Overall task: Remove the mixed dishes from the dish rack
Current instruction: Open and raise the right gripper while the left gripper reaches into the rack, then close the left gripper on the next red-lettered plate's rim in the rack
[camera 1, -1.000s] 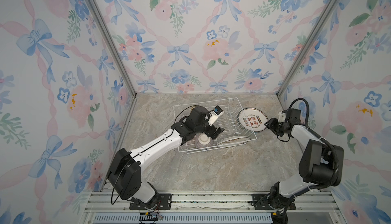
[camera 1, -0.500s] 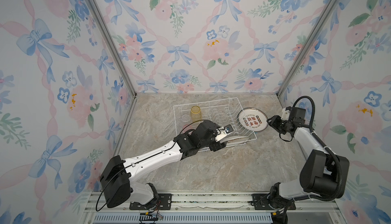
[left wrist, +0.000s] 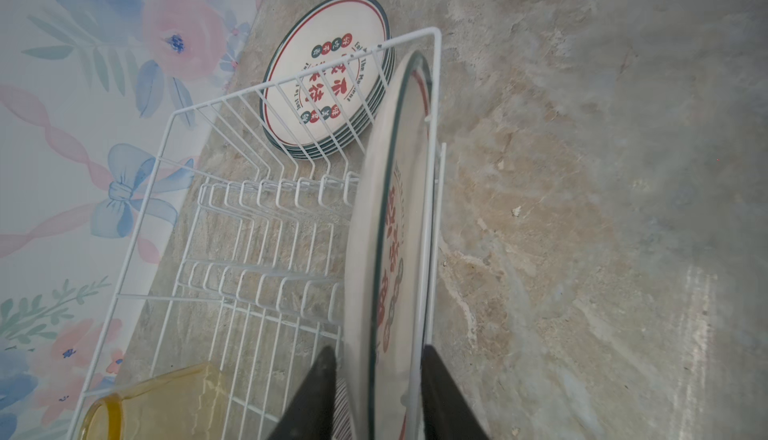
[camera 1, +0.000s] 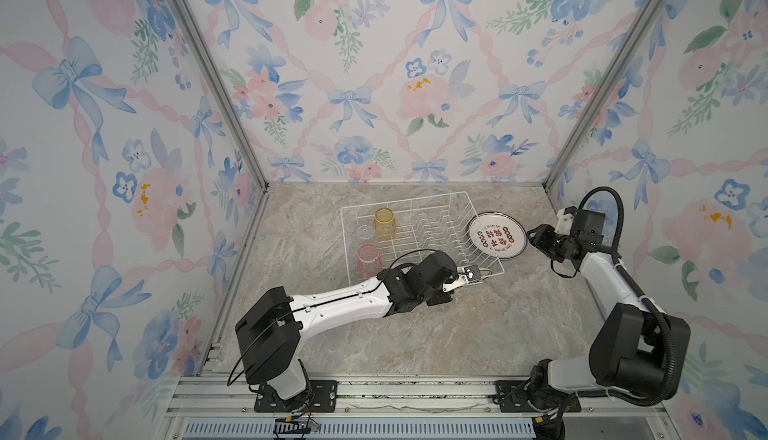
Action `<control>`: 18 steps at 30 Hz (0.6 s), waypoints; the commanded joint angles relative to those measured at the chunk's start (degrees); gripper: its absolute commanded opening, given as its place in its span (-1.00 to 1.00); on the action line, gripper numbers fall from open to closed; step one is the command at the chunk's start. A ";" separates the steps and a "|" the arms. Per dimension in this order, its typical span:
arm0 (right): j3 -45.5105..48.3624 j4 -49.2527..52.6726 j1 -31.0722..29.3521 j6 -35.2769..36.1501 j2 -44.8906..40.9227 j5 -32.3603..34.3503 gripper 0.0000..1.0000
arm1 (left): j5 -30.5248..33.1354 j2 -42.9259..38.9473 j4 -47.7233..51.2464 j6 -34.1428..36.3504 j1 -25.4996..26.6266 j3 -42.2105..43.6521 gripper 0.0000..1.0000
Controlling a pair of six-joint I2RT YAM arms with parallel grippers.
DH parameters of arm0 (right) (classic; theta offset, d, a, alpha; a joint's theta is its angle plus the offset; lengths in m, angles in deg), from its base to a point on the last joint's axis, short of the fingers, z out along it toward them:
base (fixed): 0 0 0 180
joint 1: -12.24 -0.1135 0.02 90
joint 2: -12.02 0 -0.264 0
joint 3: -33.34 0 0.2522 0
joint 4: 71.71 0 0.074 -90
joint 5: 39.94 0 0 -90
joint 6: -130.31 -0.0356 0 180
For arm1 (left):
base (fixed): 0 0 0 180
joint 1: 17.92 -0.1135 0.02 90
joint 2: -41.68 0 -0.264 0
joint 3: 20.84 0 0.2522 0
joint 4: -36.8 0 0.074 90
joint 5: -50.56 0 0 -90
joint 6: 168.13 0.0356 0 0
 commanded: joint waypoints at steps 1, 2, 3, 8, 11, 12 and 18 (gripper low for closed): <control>1.05 0.45 0.08 0.45 -1.73 -0.27 -0.06 | 3.10 1.64 0.92 -0.73 -0.08 -2.75 -0.55; 1.14 0.45 0.09 0.45 -1.86 -0.31 -0.06 | 3.38 2.16 0.86 -0.85 0.01 -3.28 -0.57; 1.21 0.46 0.14 0.47 -1.91 -0.40 -0.06 | 3.36 2.75 0.88 -0.92 -0.07 -3.68 -0.58; 1.57 0.28 0.24 0.80 -2.26 -0.77 -0.06 | 4.05 5.07 0.92 -1.04 -0.06 -5.27 -0.66; 1.92 0.03 0.40 0.82 -2.35 -1.01 -0.06 | 5.28 5.94 0.82 -1.60 0.02 -5.90 -0.79; 1.99 -0.07 0.50 0.83 -2.35 -1.06 -0.06 | 5.59 6.08 0.84 -1.74 0.11 -6.08 -0.84; 2.20 -0.63 0.53 0.54 -2.08 -1.45 -0.06 | 7.75 6.26 0.67 -2.52 0.10 -6.30 -1.00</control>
